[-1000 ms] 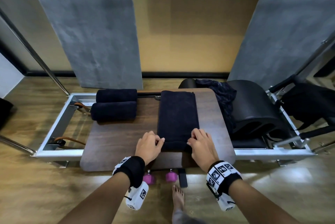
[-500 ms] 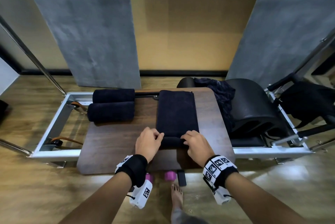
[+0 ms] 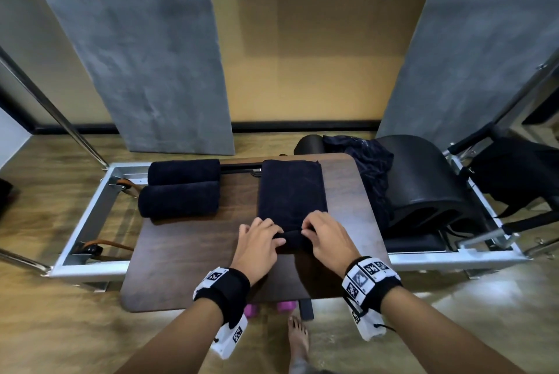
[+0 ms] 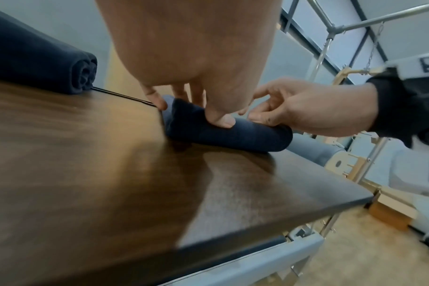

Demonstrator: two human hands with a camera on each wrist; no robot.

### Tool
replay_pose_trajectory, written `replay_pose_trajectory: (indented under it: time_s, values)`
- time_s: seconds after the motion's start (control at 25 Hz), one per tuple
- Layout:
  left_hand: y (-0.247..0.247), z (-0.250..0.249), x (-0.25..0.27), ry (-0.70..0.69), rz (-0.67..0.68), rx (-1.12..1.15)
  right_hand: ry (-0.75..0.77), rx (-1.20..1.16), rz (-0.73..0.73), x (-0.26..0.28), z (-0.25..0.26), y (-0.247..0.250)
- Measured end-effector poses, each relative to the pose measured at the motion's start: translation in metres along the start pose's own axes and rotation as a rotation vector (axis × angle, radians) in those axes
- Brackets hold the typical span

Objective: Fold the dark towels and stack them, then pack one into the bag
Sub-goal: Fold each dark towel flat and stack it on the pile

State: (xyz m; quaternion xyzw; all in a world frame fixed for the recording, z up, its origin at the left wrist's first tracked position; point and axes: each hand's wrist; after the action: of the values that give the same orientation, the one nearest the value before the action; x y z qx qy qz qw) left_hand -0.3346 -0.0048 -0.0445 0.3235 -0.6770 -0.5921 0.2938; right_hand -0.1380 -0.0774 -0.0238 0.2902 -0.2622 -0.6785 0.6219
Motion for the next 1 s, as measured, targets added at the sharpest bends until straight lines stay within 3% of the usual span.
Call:
replay_pose_trajectory:
  time_s: [0.08,0.24,0.4,0.64,0.8,1.0]
  values:
    - [0.0,0.001,-0.013,0.029,0.041,-0.041,0.111,0.127,0.024,0.004,-0.005,0.001]
    - [0.004,0.002,-0.027,-0.01,0.08,-0.102,0.119,0.233,0.156,-0.008,-0.011,0.002]
    - [0.004,0.01,-0.025,-0.041,-0.071,0.01,-0.015,0.206,0.21,-0.036,-0.011,0.009]
    - [0.011,0.026,-0.038,-0.086,0.001,0.037,-0.143,0.053,0.228,-0.059,-0.012,0.012]
    - [0.012,0.024,-0.06,-0.037,0.031,0.03,0.05,0.133,0.108,-0.057,-0.018,0.015]
    - [0.014,0.028,-0.081,-0.009,0.075,0.004,0.131,0.258,0.23,-0.068,-0.027,0.019]
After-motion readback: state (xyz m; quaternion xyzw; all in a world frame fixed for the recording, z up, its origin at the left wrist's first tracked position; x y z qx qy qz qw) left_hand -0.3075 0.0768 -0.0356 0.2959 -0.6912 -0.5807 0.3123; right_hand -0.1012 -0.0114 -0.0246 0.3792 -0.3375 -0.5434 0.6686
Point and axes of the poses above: each hand's wrist, its own x-axis away from the middle knuckle, its own y-axis out of the back of the hand, z = x × y, and after that the axes turned 13 degrees about -x, right-handed
